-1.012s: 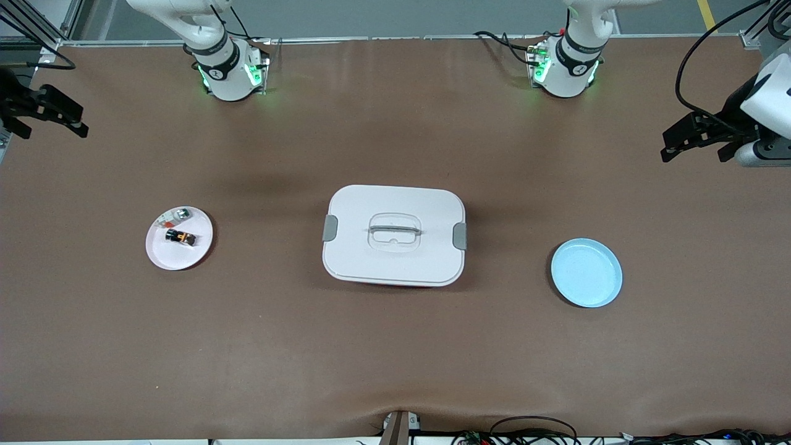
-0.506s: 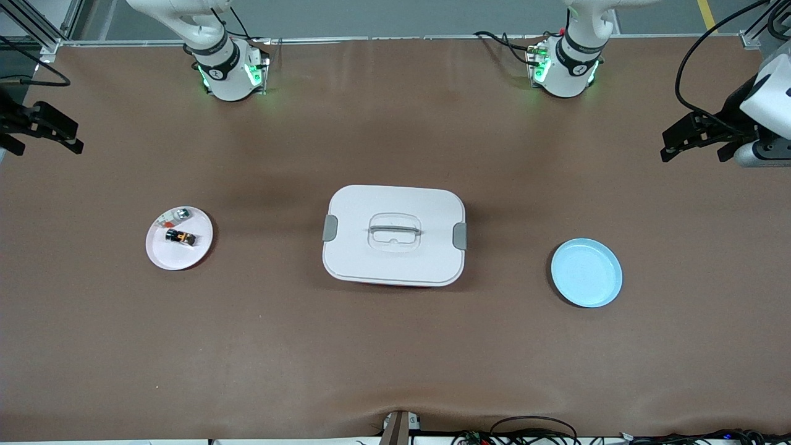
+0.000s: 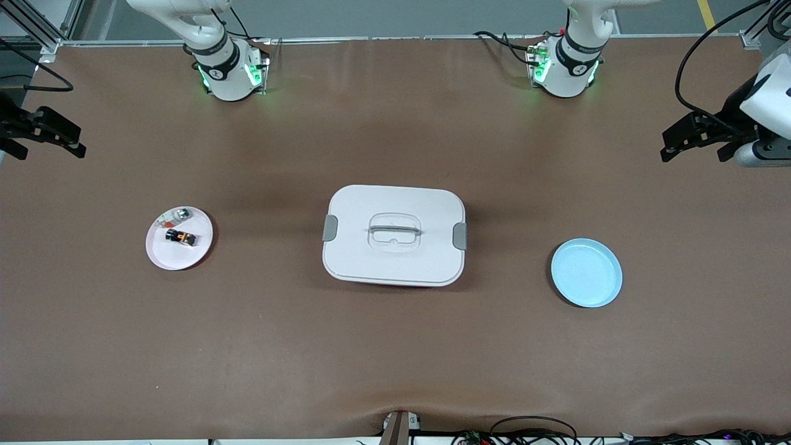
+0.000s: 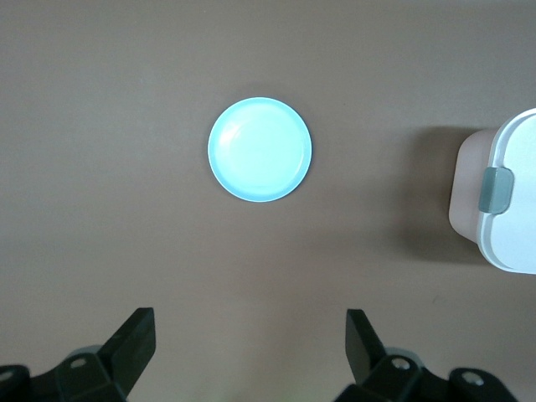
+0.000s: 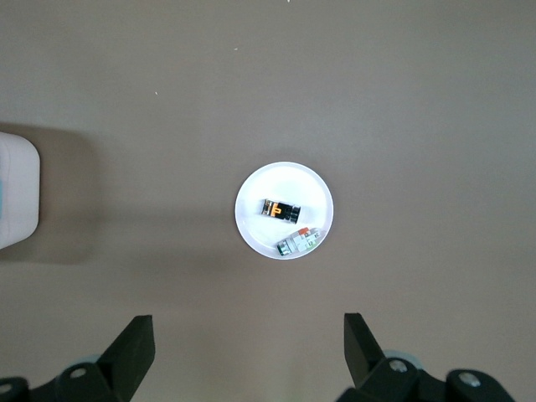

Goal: Transfer orange switch to right arm and place

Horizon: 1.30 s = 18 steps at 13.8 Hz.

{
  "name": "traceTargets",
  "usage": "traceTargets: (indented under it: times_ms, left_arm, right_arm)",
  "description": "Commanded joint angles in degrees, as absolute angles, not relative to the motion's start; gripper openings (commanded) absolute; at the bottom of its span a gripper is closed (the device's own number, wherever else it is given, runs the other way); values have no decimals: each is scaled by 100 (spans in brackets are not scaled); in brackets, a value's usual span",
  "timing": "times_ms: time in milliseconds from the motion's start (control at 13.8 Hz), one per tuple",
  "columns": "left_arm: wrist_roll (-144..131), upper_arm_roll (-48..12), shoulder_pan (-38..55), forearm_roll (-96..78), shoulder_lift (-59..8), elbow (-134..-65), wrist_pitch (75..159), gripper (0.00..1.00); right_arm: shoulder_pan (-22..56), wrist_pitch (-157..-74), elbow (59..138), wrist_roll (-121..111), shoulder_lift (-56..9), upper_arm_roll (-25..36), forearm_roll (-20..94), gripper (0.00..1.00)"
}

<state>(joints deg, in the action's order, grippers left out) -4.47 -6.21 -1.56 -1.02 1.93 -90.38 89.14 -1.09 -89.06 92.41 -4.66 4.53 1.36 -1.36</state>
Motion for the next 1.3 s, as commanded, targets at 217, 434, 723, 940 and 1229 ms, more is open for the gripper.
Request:
traceTargets:
  times_ms: [217, 434, 723, 940, 1229]
  left_arm:
    - [-334, -642, -167, -88, 132, -8930, 8851, 100]
    - [-334, -642, -158, -88, 123, -8921, 8842, 100]
    - [-343, -642, -158, -79, 123, -8938, 8824, 100]
    - [-378, -642, -149, -79, 132, -8921, 8781, 100]
    - [-422, -668, -132, 219, 149, -8851, 8543, 100]
  right_arm:
    - [-114, -8824, 9105, -466, 404, 114, -132, 100]
    - [-114, -8824, 9105, -475, 404, 114, -132, 100]
    - [-123, -8824, 9105, -466, 404, 114, -132, 100]
    - [-140, -8833, 9105, -405, 404, 114, -53, 100]
    - [-255, -8780, 9114, -431, 404, 141, 229, 100]
